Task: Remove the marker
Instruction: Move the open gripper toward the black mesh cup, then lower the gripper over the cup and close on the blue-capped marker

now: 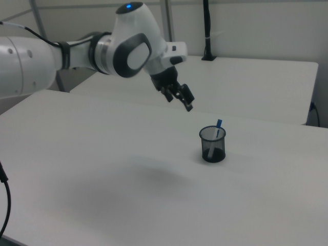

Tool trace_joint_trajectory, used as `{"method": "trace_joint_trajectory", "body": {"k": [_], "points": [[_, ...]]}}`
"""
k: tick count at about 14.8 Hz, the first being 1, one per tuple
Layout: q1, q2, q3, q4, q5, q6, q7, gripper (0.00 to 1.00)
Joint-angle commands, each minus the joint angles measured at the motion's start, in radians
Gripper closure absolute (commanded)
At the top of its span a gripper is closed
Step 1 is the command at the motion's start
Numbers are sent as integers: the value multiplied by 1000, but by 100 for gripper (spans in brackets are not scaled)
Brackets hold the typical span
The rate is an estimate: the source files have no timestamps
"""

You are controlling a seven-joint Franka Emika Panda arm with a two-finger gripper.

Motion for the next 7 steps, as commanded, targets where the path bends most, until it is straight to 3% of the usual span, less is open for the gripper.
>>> {"method": "trace_joint_trajectory", "body": {"k": [1, 5, 7], "points": [[-13, 49, -5, 9, 2, 144, 3, 7], [-28, 126, -10, 9, -1, 281, 3, 8], [-42, 170, -10, 9, -24, 363, 3, 17]]}}
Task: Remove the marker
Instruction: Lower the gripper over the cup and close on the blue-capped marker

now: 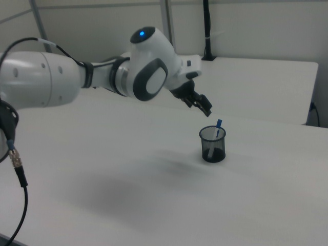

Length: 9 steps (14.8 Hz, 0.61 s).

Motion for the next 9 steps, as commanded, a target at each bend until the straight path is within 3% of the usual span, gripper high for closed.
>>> {"method": "trace_joint_trajectory", "body": {"k": [1, 4, 9], "points": [[-12, 69, -8, 11, -25, 120, 3, 18], [-21, 109, -9, 11, -43, 209, 3, 26], [-32, 155, -12, 13, -51, 310, 1, 30]]}}
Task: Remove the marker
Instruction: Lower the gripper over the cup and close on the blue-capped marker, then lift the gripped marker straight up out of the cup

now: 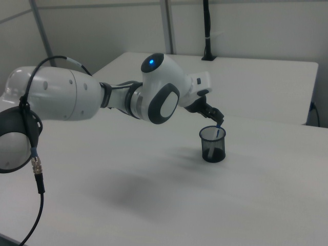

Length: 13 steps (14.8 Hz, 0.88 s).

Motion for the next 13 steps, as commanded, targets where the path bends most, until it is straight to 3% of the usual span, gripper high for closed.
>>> {"method": "trace_joint_trajectory", "body": {"k": [1, 5, 7, 11, 13], "points": [[-4, 35, -9, 11, -29, 72, 1, 32], [-7, 73, -9, 31, -38, 122, 1, 39], [-5, 94, -10, 57, -38, 123, 1, 48], [-4, 107, -12, 62, -38, 128, 1, 75], [-4, 108, -10, 62, -38, 151, 0, 82]]}}
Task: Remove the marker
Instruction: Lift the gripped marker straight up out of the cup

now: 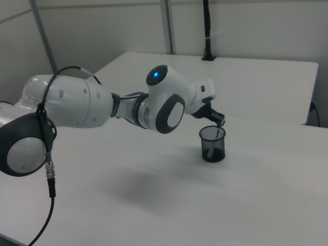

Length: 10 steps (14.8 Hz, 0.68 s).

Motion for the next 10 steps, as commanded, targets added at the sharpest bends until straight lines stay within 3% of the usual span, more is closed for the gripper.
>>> {"method": "trace_joint_trajectory", "body": {"k": [1, 6, 10], "points": [[5, 18, -9, 14, -14, 48, 0, 83], [2, 4, -9, 15, -13, 46, 0, 84], [0, -74, -11, 15, -14, 34, -28, 85]]}}
